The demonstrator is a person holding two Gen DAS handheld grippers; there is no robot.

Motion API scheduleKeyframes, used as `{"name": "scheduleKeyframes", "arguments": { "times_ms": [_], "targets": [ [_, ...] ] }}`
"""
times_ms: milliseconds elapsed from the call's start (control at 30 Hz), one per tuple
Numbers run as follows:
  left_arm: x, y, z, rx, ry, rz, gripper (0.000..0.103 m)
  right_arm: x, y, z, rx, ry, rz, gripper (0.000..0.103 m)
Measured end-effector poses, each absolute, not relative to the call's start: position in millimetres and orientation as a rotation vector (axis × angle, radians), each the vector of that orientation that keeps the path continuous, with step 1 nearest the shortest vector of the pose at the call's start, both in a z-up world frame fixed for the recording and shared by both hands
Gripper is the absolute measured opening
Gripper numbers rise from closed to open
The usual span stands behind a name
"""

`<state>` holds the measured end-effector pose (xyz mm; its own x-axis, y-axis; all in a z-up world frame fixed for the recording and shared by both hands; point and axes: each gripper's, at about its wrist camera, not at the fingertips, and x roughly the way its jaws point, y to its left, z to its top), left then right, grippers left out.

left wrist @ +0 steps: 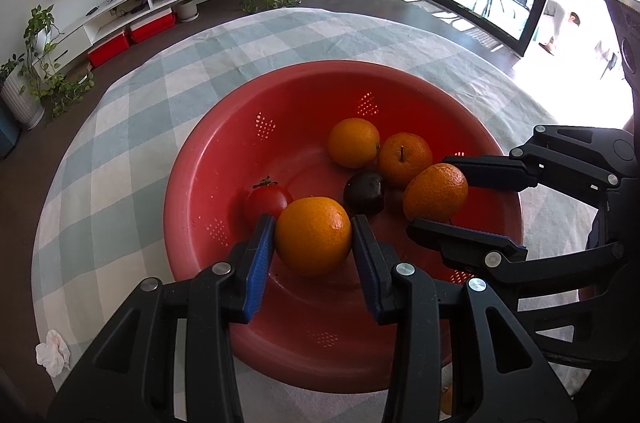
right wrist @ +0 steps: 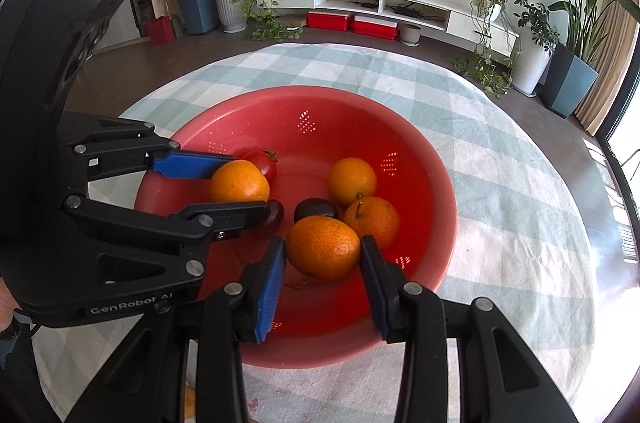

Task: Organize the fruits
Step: 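Carry orange and mandarin into the red bowl and open both tools, then withdraw both tools from the bowl toward the remaining fruit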

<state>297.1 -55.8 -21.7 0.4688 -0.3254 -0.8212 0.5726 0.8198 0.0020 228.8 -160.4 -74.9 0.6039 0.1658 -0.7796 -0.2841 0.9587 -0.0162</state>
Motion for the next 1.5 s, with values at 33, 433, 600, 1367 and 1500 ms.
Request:
{"name": "scheduleKeyframes", "arguments": {
  "times_ms": [33,433,600,1367,1500],
  "targets": [
    [297,-55,-22,0.294,0.928,-0.557,0.038,229,-160,-75,-0.146,0.886,0.261,0.042],
    [293,-43,-10,0.233,0.901,-0.534,0.055,225,-164,-69,-0.116,0.858,0.259,0.052],
    [278,-26,10,0.169,0.849,-0.513,0.075,215,-172,-52,-0.072,0.788,0.265,0.062],
    [97,10,17,0.141,0.719,-0.57,0.103,67,-211,-30,0.21,0.651,0.342,0.092],
    [86,1,-2,0.219,0.8,-0.603,0.103,49,-213,-45,0.255,0.688,0.339,0.092]
  ]
}}
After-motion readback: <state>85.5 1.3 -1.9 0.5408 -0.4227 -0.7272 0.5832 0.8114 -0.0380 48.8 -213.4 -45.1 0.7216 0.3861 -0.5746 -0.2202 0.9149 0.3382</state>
